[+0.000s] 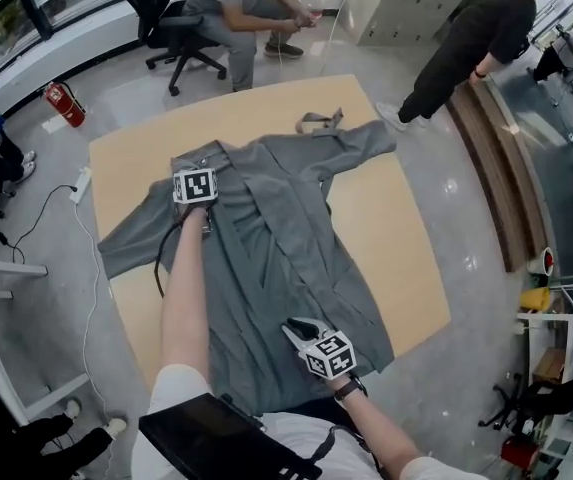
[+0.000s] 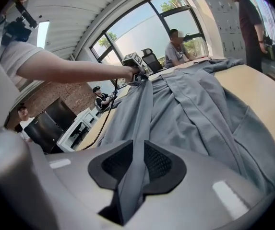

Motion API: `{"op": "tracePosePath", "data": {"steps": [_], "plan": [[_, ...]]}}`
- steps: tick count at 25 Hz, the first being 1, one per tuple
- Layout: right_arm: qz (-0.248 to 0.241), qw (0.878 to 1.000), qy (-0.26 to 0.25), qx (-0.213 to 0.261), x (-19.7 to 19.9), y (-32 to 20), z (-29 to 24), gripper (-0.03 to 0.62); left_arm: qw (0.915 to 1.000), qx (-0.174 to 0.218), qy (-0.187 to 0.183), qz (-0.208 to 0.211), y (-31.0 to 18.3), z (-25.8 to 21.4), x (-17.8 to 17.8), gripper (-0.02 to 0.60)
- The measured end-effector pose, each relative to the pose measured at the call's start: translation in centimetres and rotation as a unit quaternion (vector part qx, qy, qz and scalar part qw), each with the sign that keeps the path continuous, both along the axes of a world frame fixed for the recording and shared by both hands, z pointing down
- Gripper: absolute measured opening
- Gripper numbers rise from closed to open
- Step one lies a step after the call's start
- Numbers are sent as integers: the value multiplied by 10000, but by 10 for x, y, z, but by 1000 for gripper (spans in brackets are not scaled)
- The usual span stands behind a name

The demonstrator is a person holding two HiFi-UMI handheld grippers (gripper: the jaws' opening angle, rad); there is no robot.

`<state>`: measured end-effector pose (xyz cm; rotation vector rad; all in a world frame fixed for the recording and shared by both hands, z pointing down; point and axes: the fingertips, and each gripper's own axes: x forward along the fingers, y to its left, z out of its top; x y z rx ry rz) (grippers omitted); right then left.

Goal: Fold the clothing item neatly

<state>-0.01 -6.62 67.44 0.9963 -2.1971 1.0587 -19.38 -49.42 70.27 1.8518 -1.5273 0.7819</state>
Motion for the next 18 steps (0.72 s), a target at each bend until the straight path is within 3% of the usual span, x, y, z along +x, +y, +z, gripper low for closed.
{"op": "tracePosePath", "data": {"steps": [2, 4, 9, 11, 14, 18], "plan": [[143, 9999, 54, 57, 7, -1, 1, 66, 9998, -98, -55, 148, -2, 0, 5, 107], [335, 9994, 43, 30, 20, 1, 2, 64, 9999, 54, -11, 124, 3, -12, 12, 114], [628, 9977, -43, 271, 46, -9, -12, 64, 9969, 504, 606, 47, 41, -47, 52, 112], [761, 9962, -101, 411, 56, -9, -22, 65, 9945, 630, 838, 81, 73, -57, 72, 101], [852, 9945, -151, 585, 70, -5, -39, 66, 9914, 752, 1068, 92, 128, -76, 97, 20], [1015, 9910, -284, 828, 97, 0, -60, 66, 9905, 699, 1143, 312, 196, -100, 137, 14]]}}
